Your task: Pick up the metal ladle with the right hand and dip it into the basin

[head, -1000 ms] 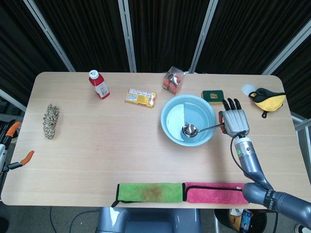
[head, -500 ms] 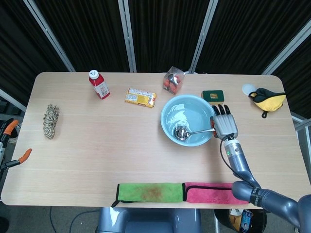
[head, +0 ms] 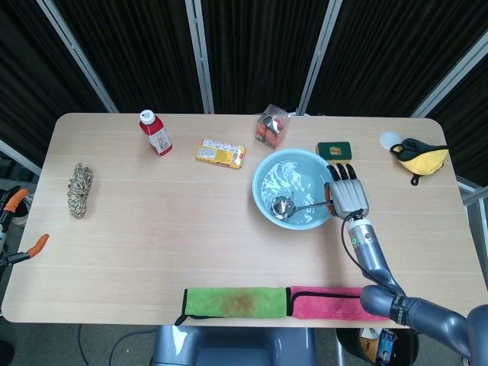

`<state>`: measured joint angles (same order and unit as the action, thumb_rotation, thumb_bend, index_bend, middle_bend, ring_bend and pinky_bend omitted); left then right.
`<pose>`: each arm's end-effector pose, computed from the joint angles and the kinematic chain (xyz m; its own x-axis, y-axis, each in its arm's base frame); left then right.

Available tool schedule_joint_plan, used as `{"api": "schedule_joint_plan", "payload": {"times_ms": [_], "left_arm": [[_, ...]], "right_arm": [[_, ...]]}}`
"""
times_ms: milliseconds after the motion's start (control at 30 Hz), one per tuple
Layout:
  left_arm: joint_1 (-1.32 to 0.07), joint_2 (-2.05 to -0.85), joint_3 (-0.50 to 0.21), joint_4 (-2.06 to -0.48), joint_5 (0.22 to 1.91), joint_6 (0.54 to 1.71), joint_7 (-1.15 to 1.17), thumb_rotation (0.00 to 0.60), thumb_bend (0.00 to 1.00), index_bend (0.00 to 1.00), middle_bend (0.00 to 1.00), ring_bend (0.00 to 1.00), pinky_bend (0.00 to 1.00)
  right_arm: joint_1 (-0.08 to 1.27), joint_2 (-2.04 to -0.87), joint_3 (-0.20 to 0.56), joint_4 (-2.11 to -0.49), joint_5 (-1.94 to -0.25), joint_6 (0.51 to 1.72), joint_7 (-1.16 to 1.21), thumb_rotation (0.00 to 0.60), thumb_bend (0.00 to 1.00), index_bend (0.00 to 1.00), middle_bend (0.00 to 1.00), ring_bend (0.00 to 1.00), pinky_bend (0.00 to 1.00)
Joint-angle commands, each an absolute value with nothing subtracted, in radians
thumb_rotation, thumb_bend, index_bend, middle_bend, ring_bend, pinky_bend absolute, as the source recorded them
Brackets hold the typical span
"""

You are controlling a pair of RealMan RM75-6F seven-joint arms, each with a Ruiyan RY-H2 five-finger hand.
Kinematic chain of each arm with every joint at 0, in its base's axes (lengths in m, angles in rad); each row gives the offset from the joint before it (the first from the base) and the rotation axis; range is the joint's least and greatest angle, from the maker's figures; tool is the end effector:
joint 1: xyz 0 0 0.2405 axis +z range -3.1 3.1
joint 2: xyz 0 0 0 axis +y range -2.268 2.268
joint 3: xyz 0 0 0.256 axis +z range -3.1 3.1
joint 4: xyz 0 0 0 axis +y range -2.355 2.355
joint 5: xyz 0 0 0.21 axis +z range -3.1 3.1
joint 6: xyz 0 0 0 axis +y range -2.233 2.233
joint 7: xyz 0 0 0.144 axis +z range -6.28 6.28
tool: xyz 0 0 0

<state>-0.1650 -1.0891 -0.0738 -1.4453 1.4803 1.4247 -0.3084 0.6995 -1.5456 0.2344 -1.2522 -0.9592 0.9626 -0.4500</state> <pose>-0.3331 0.2159 0.1866 0.2844 -0.0083 0.9587 0.9578 -0.0414 -0.2845 -0.2206 -0.3864 0.0241 0.5551 -0.1786 0.8124 -0.8318 -0.1148 0.5431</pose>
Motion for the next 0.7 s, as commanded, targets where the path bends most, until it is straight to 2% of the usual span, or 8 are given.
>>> {"api": "schedule_joint_plan", "payload": {"times_ms": [33,700], "left_arm": [[-0.164,-1.089,-0.072,-1.447,1.485,1.428,-0.307,0.291,0.27,0.03,0.00,0.00,0.00],[-0.161,-1.093,-0.060,-1.457,1.516,1.447,-0.285,0.289,0.27,0.03,0.00,0.00,0.00]], "right_arm": [[0.692,-1.508,0.246,-1.299,-0.952,0.962,-0.434,0.600,0.57,0.82,0.08,0.00,0.00],[0.679,-1.308,0.278,-1.541,-0.890,0.994,-0.459,0.600,0.57,0.82,0.09,0.00,0.00]]}}
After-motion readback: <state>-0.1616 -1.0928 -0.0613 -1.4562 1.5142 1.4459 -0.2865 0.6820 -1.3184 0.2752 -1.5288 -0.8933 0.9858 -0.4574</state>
